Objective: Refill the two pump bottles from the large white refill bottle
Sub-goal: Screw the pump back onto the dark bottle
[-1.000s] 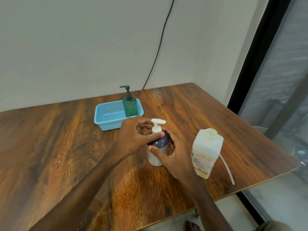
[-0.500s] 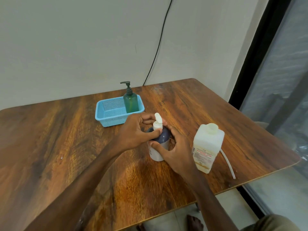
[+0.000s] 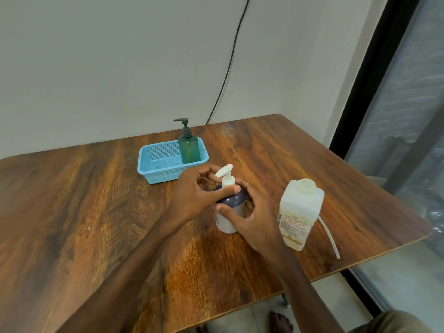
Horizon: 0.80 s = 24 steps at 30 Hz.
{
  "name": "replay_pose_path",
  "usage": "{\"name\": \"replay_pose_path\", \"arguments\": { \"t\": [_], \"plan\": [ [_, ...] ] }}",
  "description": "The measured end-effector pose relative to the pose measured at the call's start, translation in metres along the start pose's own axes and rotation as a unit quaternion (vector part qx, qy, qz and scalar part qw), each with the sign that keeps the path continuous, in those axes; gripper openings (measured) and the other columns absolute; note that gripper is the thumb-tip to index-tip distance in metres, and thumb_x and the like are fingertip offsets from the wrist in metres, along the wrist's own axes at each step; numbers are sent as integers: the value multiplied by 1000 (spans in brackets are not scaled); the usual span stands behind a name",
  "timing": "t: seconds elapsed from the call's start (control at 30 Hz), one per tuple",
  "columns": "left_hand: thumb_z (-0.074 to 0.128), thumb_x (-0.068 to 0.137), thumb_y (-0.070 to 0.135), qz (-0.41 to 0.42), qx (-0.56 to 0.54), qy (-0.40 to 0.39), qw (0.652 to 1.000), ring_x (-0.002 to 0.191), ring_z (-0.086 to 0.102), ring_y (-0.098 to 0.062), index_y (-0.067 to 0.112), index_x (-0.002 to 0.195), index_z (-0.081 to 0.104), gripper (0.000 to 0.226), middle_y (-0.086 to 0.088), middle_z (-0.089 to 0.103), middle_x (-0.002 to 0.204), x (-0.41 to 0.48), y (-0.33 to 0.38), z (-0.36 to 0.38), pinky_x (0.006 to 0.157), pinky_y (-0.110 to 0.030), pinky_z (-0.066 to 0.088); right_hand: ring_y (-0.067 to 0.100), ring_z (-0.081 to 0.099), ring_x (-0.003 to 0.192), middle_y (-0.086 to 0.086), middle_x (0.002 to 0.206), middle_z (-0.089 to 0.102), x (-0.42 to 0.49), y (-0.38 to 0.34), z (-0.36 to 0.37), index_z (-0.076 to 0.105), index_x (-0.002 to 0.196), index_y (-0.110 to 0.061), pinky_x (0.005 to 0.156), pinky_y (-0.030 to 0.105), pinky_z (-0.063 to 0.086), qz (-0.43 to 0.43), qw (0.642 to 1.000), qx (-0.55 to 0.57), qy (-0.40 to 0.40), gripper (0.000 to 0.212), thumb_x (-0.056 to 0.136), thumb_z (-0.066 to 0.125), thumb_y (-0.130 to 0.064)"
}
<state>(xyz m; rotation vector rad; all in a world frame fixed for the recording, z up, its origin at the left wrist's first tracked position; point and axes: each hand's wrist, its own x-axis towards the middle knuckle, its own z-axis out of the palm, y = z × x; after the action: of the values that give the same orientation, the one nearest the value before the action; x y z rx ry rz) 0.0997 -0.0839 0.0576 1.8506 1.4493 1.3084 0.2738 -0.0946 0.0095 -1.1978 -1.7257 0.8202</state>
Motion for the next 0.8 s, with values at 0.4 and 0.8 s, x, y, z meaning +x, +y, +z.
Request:
{"name": "replay_pose_path", "arguments": {
  "t": [0.4, 0.8],
  "plan": [
    [66, 83, 8, 45, -49, -89, 994, 122, 69, -21, 14, 122, 75, 40, 0, 77, 121, 2, 2, 8, 105, -49, 56, -11, 53, 123, -36, 133, 51, 0, -6, -1, 44, 146, -36, 103, 13, 45, -10, 1000, 23, 0, 74, 82, 82, -43],
    [96, 73, 26, 6, -56, 34, 998, 93, 75, -5, 21, 103, 74, 38, 12, 79, 95, -6, 4, 1, 79, -20, 61, -3, 49, 126, -25, 142, 49, 0, -4, -1, 42, 148, -36, 101, 17, 46, 3, 1000, 0, -3, 79, 81, 80, -53]
  ]
}}
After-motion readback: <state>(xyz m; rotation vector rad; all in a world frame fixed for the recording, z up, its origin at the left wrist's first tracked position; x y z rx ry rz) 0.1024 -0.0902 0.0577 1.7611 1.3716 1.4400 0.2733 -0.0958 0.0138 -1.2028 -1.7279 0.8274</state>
